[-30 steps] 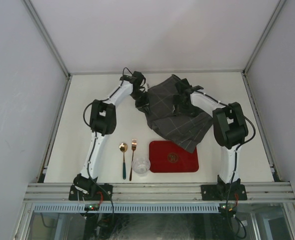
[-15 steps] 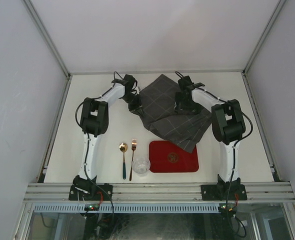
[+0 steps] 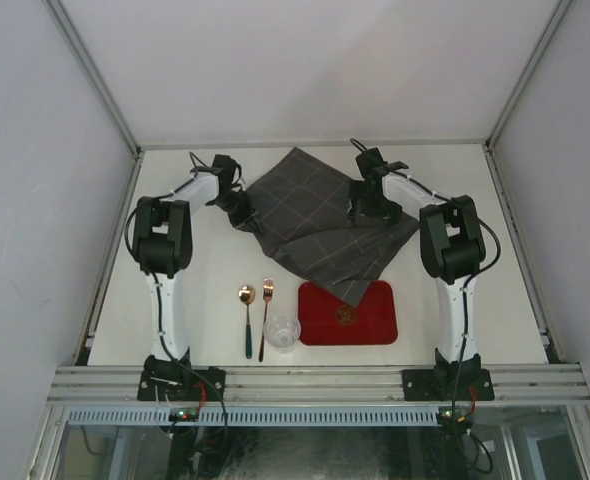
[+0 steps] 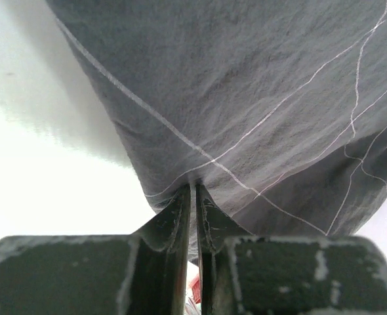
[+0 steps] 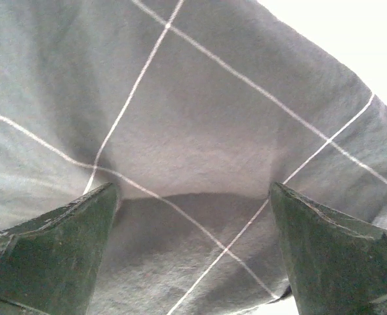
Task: Set the dinner table for one person
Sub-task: Flatten out the napkin at the center of the board.
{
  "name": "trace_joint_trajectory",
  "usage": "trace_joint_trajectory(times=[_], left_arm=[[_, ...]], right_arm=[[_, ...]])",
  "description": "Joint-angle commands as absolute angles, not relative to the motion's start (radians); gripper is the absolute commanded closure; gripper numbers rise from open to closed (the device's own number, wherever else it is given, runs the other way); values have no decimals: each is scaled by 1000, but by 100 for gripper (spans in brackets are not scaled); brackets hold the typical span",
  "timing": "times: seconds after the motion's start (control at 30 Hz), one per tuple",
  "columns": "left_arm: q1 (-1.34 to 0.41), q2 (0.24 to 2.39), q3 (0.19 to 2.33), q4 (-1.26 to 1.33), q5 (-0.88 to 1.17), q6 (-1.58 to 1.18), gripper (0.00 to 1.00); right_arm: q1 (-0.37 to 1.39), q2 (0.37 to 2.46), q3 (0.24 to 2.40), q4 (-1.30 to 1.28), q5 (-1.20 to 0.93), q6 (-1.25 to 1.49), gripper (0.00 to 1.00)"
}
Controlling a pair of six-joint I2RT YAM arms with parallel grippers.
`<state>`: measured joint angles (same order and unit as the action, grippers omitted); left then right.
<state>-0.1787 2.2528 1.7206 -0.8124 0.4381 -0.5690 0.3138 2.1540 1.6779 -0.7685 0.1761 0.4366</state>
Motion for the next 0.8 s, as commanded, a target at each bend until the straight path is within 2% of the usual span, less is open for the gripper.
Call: trace_joint_trajectory(times=[0.0,0.23,0.63,0.77], left_arm=[[-155,2191,1672,-766,347,-589,88],[-155,2177,1648,-757,408,-591,90],[-170,2103,1500,-719,446,-568,94],[-194,2098,1468,-715,468,-558,100]], right_arm=[[305,2199,1752,-777,162,432,1],[304,2274,1834,-803,128,425,1],[264,2476,2160,-892,34,409,1],[242,2527,2245,-875,-40,410,1]])
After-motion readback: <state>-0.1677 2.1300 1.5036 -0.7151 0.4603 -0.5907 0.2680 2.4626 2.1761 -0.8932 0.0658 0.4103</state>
